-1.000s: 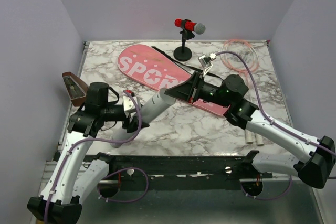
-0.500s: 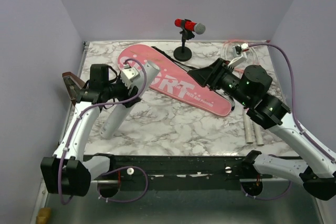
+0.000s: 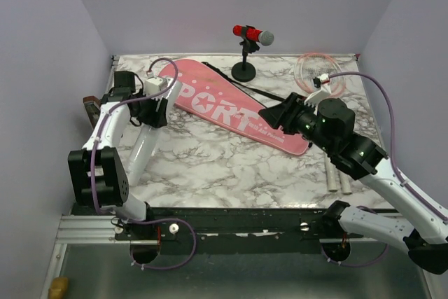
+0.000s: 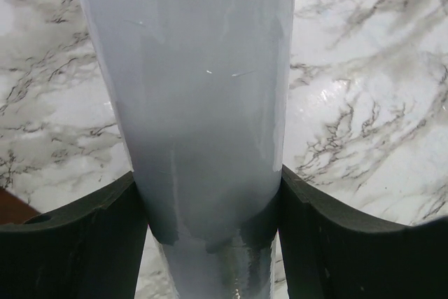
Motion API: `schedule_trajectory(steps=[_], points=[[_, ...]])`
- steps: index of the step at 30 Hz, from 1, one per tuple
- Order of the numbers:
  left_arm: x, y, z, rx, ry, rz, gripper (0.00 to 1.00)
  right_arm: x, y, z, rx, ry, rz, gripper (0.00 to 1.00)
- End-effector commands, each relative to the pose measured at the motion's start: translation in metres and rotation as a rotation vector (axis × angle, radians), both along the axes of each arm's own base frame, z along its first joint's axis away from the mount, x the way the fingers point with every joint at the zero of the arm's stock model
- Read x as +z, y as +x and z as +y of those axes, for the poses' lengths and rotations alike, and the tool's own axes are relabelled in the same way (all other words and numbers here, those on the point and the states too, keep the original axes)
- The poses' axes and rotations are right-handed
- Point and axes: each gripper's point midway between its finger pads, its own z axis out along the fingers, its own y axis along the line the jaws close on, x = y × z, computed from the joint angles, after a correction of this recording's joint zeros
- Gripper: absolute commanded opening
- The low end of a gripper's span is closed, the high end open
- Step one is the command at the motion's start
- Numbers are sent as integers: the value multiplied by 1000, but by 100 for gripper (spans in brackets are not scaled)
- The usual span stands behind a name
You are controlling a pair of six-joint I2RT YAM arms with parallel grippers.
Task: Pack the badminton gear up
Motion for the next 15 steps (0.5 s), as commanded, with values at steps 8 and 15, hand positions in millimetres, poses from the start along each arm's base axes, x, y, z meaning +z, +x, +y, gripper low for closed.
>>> schedule_trajectory(steps=[8,15], points=[[-16,34,42,388,-83,237,42,-47,14,-10,-93,-145,118,68],[-28,46,61,526,-125,259,42,-72,32,-7,-115,-259,168,72]])
